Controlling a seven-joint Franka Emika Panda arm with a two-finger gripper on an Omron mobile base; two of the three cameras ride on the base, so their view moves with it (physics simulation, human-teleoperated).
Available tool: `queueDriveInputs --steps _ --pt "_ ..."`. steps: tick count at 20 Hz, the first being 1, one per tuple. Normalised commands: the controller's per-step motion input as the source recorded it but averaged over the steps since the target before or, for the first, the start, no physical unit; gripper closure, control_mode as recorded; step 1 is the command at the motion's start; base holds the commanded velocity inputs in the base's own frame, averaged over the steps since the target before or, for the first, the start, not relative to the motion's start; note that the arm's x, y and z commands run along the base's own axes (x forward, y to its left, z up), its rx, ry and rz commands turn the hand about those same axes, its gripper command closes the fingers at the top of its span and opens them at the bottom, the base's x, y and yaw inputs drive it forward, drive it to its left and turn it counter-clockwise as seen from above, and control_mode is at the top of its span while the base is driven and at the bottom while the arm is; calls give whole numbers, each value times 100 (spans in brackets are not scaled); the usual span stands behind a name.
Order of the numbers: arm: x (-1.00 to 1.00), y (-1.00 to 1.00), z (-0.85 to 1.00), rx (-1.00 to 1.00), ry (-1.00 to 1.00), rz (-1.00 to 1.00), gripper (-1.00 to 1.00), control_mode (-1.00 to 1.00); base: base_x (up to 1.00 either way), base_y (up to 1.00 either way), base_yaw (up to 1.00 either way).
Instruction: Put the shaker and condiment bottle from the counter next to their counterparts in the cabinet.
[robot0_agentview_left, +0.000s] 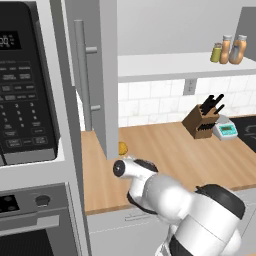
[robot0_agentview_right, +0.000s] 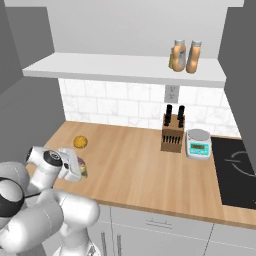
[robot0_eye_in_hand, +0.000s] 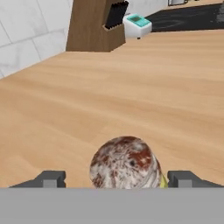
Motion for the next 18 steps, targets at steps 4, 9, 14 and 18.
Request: queueDriveInputs --steps 4,9,14,18 --pt "13 -12 -36 1 8 0 100 -100 0 0 0" --pt "4 -35 -6 2 -6 0 100 -100 0 0 0" --pt "3 -52 22 5 -18 0 100 -100 0 0 0" --pt "1 -65 10 5 -6 3 100 -100 0 0 0"
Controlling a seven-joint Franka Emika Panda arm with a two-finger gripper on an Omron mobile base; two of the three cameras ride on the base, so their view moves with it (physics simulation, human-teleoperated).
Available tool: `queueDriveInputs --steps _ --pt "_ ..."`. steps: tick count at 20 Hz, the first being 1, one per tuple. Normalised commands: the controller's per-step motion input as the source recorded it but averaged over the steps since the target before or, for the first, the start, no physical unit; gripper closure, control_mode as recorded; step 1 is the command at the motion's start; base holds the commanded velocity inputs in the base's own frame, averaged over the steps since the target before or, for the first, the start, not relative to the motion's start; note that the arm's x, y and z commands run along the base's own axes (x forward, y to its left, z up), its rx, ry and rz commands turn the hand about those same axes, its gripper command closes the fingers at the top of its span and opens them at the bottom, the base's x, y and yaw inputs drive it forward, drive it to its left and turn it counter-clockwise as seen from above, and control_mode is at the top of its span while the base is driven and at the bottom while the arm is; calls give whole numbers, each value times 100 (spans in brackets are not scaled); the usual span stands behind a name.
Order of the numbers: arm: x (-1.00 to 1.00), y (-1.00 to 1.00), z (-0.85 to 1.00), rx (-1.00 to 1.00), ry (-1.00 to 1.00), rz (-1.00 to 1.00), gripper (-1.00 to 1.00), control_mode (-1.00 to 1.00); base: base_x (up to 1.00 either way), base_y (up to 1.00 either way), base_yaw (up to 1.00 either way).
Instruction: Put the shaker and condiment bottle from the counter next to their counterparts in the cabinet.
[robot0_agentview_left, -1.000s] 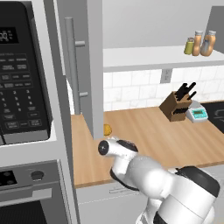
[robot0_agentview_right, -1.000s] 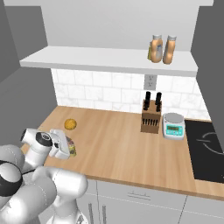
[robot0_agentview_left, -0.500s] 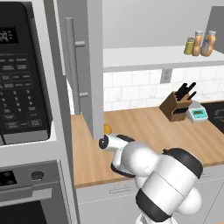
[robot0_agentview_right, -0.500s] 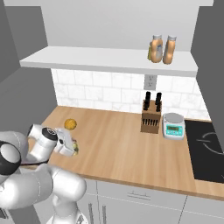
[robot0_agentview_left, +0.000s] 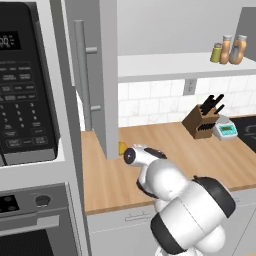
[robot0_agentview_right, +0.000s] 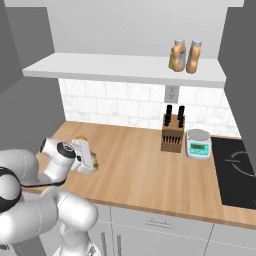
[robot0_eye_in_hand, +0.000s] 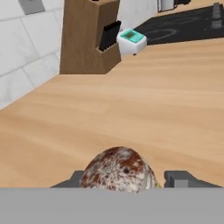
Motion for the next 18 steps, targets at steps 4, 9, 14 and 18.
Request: queueDriveInputs --steps 4,9,14,18 --pt "0 -53 10 0 0 2 100 -100 0 0 0" --pt "-17 -35 16 0 -1 6 100 -100 0 0 0" --pt "-47 -16 29 0 -10 7 100 -100 0 0 0" --pt "-58 -16 39 0 -13 10 100 -100 0 0 0"
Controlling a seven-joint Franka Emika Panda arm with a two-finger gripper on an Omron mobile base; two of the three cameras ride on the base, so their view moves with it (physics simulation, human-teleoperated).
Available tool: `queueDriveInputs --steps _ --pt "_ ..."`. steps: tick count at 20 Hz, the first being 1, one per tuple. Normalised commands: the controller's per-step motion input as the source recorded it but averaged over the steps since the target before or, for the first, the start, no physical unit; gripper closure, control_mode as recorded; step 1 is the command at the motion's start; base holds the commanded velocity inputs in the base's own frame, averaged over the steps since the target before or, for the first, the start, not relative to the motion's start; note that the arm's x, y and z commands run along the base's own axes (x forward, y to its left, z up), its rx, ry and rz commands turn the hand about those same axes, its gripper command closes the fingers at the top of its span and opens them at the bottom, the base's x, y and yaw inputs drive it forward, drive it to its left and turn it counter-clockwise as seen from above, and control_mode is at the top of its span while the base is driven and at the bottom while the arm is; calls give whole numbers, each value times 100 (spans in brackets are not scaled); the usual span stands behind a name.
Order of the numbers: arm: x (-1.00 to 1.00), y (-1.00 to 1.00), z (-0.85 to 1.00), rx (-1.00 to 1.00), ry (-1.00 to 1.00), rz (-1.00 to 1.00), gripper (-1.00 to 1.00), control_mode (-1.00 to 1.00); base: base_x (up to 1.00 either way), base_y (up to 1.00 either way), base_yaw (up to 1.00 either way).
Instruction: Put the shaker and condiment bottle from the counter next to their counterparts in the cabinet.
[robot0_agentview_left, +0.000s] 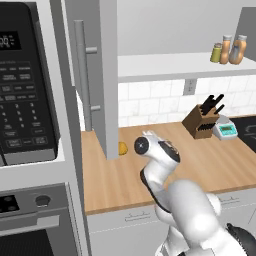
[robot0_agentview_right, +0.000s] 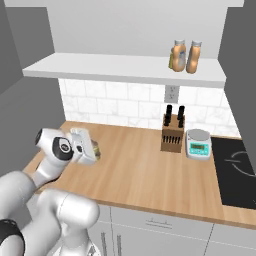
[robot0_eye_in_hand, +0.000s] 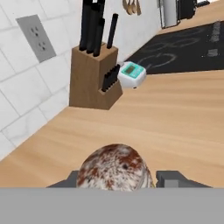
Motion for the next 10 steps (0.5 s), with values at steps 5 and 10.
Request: queueDriveInputs --steps 5,10 --pt "-53 -33 37 0 -9 13 100 -100 0 0 0" --pt "-51 -33 34 0 -9 14 100 -100 0 0 0"
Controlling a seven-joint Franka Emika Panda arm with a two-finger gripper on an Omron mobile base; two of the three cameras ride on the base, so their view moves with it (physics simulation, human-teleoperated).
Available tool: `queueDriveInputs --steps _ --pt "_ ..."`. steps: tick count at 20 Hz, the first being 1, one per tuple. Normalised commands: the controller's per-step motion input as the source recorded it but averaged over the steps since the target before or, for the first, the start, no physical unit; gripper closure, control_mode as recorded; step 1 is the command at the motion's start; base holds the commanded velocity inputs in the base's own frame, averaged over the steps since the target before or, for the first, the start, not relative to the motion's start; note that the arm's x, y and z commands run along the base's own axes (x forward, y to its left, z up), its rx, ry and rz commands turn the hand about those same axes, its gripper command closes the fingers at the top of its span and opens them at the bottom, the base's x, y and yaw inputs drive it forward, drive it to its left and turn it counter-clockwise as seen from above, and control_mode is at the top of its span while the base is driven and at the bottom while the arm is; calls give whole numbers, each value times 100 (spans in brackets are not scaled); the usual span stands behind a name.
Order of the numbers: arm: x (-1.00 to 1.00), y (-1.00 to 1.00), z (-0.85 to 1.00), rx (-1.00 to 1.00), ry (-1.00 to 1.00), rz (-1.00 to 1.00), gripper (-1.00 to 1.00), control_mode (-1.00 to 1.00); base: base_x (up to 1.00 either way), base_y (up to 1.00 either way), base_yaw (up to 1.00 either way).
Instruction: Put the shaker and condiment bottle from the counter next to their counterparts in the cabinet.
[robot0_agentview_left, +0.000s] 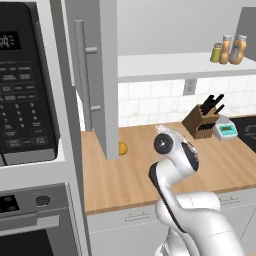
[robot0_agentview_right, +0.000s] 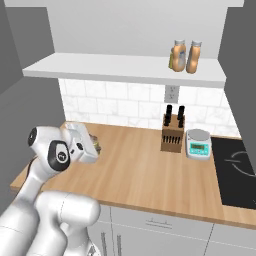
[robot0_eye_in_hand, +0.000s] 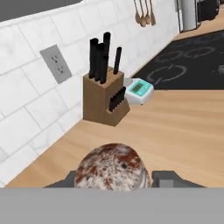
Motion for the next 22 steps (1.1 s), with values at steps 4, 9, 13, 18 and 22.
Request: queueDriveInputs --steps 4,9,13,18,22 --pt "-53 -28 36 0 -5 12 100 -100 0 0 0" --pt "-46 -19 45 0 0 5 100 -100 0 0 0" --pt "-54 -31 48 0 0 3 100 -100 0 0 0" --pt "-30 -17 46 0 0 2 100 -100 0 0 0" --pt "-26 -10 39 -1 0 1 100 -100 0 0 0"
